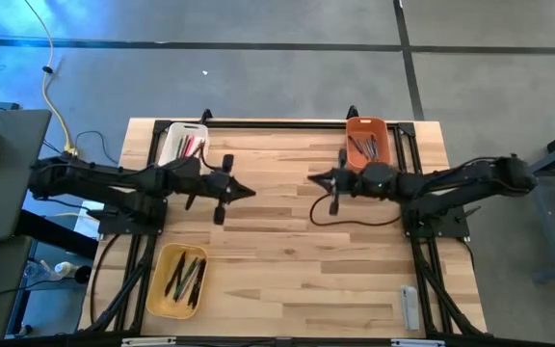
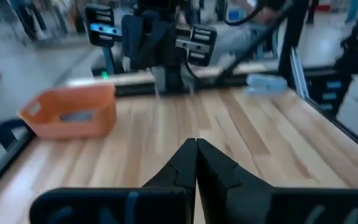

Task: Sort crayons/erasers/pens/pencils in bins
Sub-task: Return to Home Position

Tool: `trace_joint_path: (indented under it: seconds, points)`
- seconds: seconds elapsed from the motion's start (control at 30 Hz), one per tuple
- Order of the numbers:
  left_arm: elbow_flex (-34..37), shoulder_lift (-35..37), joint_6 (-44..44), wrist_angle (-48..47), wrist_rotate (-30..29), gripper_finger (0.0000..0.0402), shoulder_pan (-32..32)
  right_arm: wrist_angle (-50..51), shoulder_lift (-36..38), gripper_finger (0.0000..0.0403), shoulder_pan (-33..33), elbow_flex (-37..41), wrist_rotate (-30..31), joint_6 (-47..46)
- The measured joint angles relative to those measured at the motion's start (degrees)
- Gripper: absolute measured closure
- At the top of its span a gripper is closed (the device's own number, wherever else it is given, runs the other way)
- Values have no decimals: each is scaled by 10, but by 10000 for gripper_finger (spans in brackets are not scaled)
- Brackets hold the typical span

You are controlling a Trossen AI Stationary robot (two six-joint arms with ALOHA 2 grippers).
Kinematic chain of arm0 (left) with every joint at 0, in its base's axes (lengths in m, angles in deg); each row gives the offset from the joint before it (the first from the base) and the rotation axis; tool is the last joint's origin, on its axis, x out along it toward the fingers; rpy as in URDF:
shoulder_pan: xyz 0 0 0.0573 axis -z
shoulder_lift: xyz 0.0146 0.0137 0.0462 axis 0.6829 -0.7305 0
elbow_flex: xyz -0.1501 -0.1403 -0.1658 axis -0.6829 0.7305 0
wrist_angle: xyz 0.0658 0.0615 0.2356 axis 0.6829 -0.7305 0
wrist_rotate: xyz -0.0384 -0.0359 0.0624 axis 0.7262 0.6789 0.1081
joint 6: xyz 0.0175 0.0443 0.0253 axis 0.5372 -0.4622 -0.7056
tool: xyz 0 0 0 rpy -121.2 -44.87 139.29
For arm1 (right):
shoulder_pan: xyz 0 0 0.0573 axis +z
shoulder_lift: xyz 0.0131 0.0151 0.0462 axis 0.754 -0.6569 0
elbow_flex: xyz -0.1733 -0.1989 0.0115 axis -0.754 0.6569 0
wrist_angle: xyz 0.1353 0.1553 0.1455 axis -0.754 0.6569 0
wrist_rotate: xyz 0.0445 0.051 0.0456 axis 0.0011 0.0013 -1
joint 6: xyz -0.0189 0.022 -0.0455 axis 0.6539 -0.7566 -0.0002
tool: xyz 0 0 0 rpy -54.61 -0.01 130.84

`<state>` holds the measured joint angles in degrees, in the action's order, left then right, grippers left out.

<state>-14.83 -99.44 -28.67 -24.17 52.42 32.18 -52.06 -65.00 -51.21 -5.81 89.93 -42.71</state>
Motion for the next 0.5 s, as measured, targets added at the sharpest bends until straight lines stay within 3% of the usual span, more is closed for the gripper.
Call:
trace_joint_path:
  seconds: [0.23,0.37,0.5]
  points:
    - [89,61,3,110,13,402,-56,-54,46,403,-54,33,-3,38]
    - [118,119,5,104,13,402,-64,-115,97,403,-85,113,-17,31]
    - [140,176,6,77,10,401,-73,-100,194,403,-106,173,-17,20]
